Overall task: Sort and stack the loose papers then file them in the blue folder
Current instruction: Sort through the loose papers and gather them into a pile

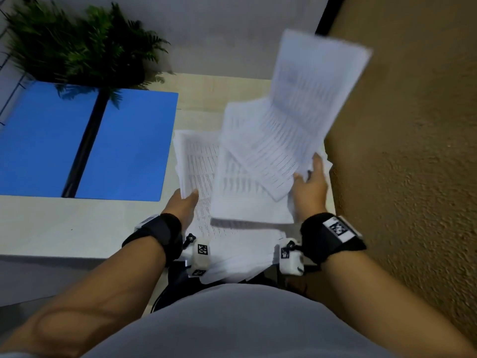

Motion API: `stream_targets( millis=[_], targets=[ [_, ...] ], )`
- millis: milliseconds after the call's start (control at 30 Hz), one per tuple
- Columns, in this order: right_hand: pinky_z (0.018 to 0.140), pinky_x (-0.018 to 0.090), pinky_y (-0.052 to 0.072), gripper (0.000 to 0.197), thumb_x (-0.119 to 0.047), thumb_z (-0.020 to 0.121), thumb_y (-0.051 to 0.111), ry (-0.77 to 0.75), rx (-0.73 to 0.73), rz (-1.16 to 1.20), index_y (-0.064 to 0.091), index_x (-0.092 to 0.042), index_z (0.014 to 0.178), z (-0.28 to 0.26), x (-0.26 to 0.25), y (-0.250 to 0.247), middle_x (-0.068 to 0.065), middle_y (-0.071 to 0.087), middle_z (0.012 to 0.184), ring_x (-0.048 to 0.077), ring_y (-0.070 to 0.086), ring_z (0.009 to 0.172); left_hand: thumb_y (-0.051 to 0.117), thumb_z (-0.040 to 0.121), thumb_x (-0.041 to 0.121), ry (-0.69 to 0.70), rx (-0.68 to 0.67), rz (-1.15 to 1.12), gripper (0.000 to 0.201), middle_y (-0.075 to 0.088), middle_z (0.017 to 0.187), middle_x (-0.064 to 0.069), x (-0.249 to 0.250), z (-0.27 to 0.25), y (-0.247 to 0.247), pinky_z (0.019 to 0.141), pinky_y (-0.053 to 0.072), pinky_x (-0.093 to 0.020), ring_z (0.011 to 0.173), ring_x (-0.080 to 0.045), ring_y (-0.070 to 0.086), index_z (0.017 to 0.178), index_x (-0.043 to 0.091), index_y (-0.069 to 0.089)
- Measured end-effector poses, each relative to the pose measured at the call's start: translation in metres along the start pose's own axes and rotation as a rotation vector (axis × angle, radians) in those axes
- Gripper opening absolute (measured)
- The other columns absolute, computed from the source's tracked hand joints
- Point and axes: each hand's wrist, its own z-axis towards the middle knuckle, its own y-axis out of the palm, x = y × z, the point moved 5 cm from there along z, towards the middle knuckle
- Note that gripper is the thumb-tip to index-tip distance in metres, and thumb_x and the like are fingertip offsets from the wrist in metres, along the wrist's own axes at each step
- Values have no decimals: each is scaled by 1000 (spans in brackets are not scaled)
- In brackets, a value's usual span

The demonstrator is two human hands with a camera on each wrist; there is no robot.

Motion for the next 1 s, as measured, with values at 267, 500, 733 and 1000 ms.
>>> stream_targets(
  millis=[267,500,733,1000],
  targets=[
    [67,14,50,18,-11,93,60,100,-205,-227,64,-25,82,-15,60,27,-10,61,81,10,58,73,77,72,30,33,-68,12,76,64,133,-1,-36,33,-2,107,46,-48,122,-26,61,141,24,47],
    [77,26,46,17,-5,96,51,157,-312,-505,63,-16,91,9,53,13,-1,59,91,20,54,90,64,88,45,34,-67,12,51,59,140,-7,-6,10,3,112,38,-43,134,-32,51,134,26,52],
    [76,22,40,26,21,72,33,67,-415,-673,48,0,76,-5,62,5,11,50,79,17,54,81,78,67,65,-72,-94,-154,103,57,144,2,-2,5,9,111,35,-34,132,-14,54,148,16,36],
    [101,38,46,60,-8,81,74,105,-139,-431,46,-26,131,5,59,-3,3,53,124,19,53,113,65,90,2,-53,88,109,53,61,132,-13,-1,9,-7,105,43,-39,123,-35,57,140,9,49]
  ],
)
